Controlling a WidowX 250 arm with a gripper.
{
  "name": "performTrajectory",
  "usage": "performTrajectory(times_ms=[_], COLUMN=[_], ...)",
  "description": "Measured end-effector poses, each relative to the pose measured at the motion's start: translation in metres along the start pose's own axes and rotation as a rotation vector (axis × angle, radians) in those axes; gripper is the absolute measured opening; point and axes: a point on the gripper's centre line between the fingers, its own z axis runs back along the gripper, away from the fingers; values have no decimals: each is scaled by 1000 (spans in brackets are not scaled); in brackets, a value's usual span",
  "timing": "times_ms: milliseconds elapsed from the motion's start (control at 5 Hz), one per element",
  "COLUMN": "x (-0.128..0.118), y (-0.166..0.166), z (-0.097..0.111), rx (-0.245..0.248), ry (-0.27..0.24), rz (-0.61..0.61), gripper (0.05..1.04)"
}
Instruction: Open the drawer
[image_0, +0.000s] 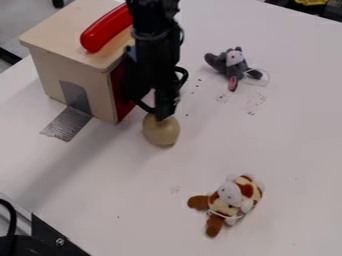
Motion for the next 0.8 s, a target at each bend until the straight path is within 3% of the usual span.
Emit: performTrajectory(times_ms=[200,400,800], x=[-12,-5,40], y=[-4,-10,-19], z=[-2,-2,-5], rx=[19,26,-59], ry=[-3,-31,-88], rz=[-27,-20,139], gripper=[1000,1000,1000])
